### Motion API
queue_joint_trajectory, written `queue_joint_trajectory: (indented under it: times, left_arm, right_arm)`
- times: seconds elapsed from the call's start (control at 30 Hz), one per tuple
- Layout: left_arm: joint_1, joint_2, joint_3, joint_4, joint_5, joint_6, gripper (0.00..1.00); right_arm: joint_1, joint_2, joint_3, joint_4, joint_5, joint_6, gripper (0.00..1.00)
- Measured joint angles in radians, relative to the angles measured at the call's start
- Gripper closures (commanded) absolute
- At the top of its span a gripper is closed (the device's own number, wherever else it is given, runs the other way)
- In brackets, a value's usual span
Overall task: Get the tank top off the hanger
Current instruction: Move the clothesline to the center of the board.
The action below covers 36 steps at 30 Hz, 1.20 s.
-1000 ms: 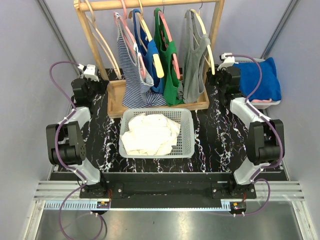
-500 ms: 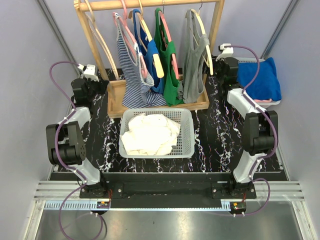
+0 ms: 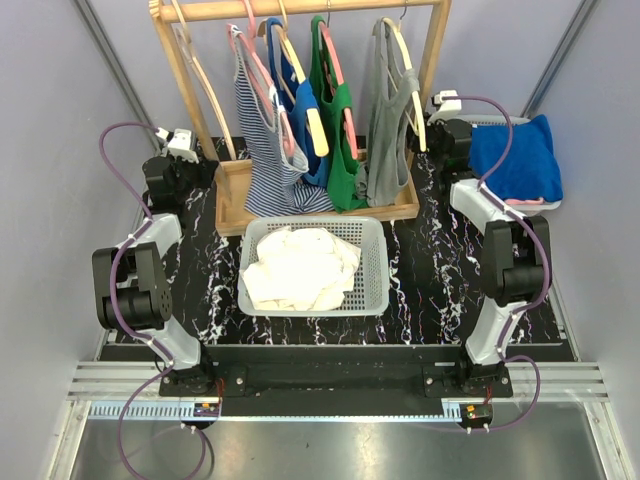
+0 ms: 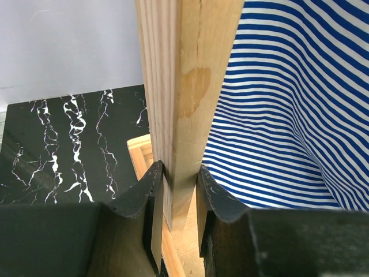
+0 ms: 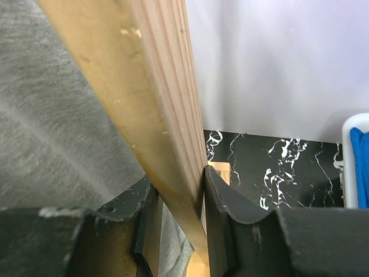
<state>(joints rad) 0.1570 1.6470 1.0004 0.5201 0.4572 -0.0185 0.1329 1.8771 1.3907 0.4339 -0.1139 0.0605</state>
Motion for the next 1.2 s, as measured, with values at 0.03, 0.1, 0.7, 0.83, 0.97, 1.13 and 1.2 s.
queue_joint_trajectory:
  times: [0.03,0.1,0.7,0.83,0.97,1.13,1.2]
  left_arm:
    - [0.000,0.000,0.000,0.000,0.002,0.000,1.00]
    - [0.000,0.000,0.000,0.000,0.008,0.000,1.00]
    - [0.002,-0.069,-0.044,-0.069,0.040,-0.005,0.30]
    - [0.005,-0.070,0.045,-0.264,0.025,0.033,0.01]
    - [0.006,-0.076,0.149,-0.430,-0.029,0.100,0.01]
    - [0.026,-0.210,0.132,-0.553,-0.087,0.142,0.01]
    - [0.040,-0.306,0.107,-0.598,-0.114,0.155,0.01]
  right_arm:
    - [0.000,-0.011,-0.018,0.010,0.002,0.000,0.92]
    - [0.000,-0.041,-0.056,0.016,0.010,0.000,0.91]
    - [-0.004,-0.190,-0.236,0.037,0.041,0.082,0.32]
    - [-0.008,-0.229,-0.296,0.020,0.046,0.145,0.21]
    - [-0.008,-0.290,-0.357,-0.021,0.077,0.180,0.12]
    - [-0.008,-0.405,-0.404,-0.076,0.158,0.191,0.07]
    - [-0.008,-0.462,-0.415,-0.100,0.203,0.190,0.07]
